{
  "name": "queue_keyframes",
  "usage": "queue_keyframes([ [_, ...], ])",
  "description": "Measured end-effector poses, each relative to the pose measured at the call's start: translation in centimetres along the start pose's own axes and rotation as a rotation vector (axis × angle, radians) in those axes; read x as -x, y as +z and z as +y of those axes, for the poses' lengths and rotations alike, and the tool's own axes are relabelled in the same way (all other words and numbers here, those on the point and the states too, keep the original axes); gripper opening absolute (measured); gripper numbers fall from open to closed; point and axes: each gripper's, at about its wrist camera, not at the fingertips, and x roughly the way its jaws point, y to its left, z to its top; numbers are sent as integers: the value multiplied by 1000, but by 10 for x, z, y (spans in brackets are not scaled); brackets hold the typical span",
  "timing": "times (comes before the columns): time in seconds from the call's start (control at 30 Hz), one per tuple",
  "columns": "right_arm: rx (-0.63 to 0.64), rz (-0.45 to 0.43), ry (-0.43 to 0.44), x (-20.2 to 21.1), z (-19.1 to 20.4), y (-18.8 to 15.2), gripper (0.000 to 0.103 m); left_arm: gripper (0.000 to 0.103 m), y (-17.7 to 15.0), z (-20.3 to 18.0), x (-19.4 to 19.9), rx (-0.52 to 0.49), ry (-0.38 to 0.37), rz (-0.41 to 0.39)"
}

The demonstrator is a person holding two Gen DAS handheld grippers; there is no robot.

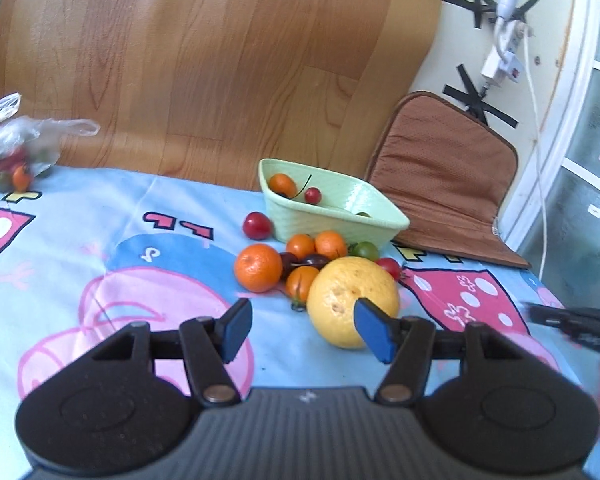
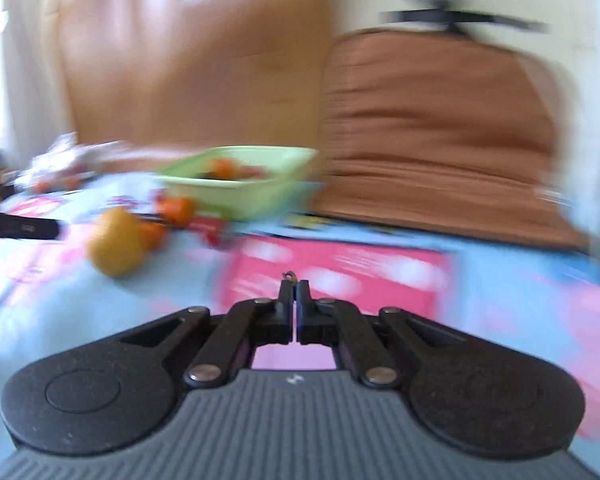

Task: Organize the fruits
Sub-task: 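Move both tools toward the yellow grapefruit from opposite sides, then clamp the grapefruit between both tools and lift it over the bowl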

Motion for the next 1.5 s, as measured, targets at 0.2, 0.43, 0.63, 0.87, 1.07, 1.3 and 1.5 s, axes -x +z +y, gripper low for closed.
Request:
queue_keyframes([
  [0.2, -144, 24, -474, 97, -98, -42, 8, 59, -10, -1, -6, 12, -38, 12],
  [0.43, -62, 34, -698, 113, -103, -43, 49, 59, -13, 6, 1, 41, -35, -9],
  [0.63, -107, -61, -266, 62, -43, -3, 47, 59, -12, 21, 17, 62, 12, -38],
  [0.87, 43, -20, 88, -17, 57, 17, 47, 59, -6, 37, 19, 72, 31, -19],
  [1.07, 63, 17, 139, -72, 79, 38, 45, 59, 3, 29, 5, 61, -32, -6],
  [1.3, 19, 17, 202, -87, 85, 47, 46, 59, 4, 14, 3, 37, -88, -3],
  [1.5, 55, -12, 251, -89, 103, 43, 42, 59, 1, 12, -3, 63, -107, 16],
])
